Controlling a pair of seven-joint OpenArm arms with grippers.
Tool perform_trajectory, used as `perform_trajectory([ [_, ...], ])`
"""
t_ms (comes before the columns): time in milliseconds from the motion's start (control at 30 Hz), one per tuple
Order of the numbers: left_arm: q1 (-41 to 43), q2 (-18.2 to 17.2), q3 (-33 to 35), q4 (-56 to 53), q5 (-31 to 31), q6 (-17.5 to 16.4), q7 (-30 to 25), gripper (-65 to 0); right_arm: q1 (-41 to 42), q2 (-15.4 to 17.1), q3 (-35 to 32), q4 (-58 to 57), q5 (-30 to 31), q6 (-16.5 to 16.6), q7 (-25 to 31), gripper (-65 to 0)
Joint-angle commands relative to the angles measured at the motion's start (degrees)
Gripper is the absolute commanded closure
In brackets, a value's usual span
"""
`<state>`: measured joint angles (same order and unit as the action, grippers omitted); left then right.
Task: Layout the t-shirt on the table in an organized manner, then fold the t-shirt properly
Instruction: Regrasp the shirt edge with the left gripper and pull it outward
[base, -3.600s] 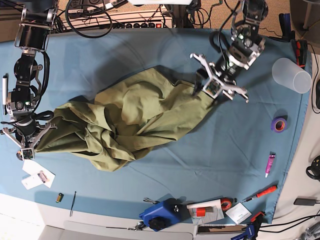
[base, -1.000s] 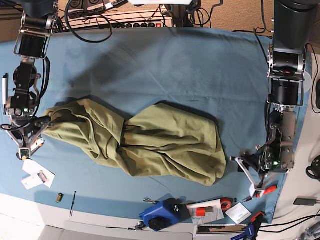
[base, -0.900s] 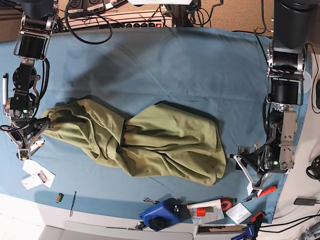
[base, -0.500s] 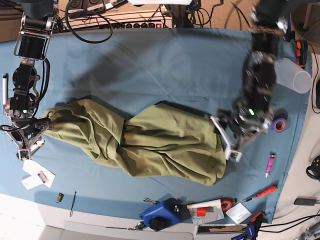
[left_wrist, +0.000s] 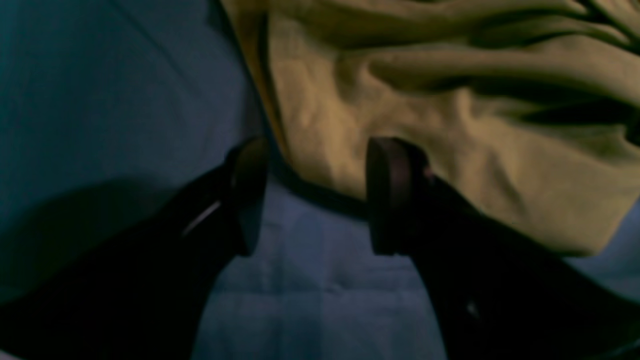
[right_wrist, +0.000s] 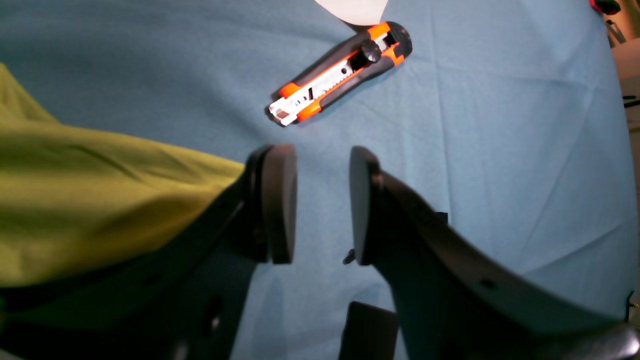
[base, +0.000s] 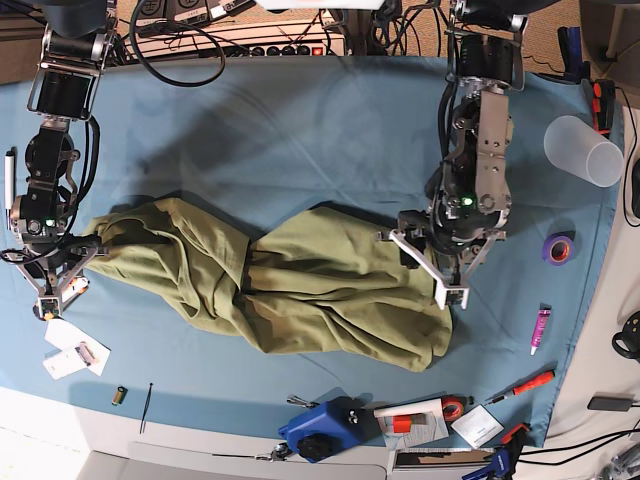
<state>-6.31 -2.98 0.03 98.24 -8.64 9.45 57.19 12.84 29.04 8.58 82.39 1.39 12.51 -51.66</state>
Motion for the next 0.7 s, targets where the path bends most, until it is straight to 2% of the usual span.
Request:
perform_trajectory([
  [0, -0.52, 0.13, -1.11, 0.66, -0.63, 0.04, -1.66, -32.2, 1.42, 1.29, 0.52, 0.85, -0.52, -0.28, 1.05, -18.7],
  [67, 0.17, 0.11, -3.39, 0.55, -2.36, -0.87, -1.73, -32.2, 1.42, 1.29, 0.52, 0.85, -0.52, -0.28, 1.05, -18.7],
  [200, 0.76, 0.13, -6.64, -0.96, -9.49, -6.03, -1.70, -32.2, 1.44, 1.27, 0.52, 0.85, -0.50, -0.28, 1.09, -18.7],
  [300, 0.74, 0.17, -6.54, -4.07, -10.95, -7.74, -2.73, -32.2, 1.44, 1.29, 0.52, 0.85, -0.50, -0.28, 1.07, -18.7],
  [567, 0.57, 2.16, -6.56, -9.62, -11.43, -8.13, -7.30, -32.2, 1.44, 1.27, 0.52, 0.85, -0.50, -0.28, 1.09, -18.7],
  [667, 0.33, 2.86, -6.56, -9.62, -16.06, -11.28, -7.10, -32.2, 1.42, 1.27, 0.52, 0.85, -0.50, -0.26, 1.09, -18.7],
])
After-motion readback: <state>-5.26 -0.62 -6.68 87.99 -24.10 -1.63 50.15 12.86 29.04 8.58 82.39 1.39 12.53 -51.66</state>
